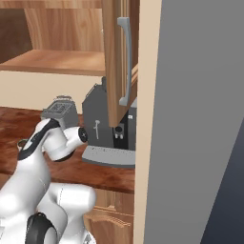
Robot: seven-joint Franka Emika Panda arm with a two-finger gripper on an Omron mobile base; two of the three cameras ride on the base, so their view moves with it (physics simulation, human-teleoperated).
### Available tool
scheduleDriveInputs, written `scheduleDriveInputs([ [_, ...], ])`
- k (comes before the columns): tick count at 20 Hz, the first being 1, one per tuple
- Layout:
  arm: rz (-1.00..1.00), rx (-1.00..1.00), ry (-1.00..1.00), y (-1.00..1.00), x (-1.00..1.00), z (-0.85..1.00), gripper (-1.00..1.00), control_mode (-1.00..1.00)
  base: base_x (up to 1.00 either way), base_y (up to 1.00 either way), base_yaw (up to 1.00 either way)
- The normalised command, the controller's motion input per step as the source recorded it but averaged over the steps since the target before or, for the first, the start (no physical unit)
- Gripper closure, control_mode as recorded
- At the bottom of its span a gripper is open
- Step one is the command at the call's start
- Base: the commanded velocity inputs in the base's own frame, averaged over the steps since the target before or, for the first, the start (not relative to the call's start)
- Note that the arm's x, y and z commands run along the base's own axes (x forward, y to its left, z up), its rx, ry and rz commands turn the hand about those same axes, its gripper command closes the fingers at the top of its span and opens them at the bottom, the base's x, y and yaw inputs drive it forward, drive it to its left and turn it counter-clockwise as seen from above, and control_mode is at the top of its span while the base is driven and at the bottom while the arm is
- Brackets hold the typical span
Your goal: Pick the cinnamon and honey bottle from the cabinet and place them next to the mug.
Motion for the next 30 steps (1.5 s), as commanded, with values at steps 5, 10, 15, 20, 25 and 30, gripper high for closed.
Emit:
scheduleDriveInputs([
  [5, -0.03, 0.0, 0.0, 0.16, -0.12, -0.13, 1.0, -1.0, 0.0, 0.0, 0.0],
  [10, 0.0, 0.0, 0.0, 0.08, 0.0, -0.31, 1.0, -1.0, 0.0, 0.0, 0.0],
  [15, 0.0, 0.0, 0.0, 0.04, 0.0, -0.39, 1.0, -1.0, 0.0, 0.0, 0.0],
  [20, 0.0, 0.0, 0.0, 0.01, 0.0, -0.34, 1.0, -1.0, 0.0, 0.0, 0.0],
  [25, -0.04, 0.0, 0.0, 0.07, -0.02, -0.45, 1.0, -1.0, 0.0, 0.0, 0.0],
  [30, -0.08, 0.0, 0.0, 0.15, -0.04, -0.41, 1.0, -1.0, 0.0, 0.0, 0.0],
])
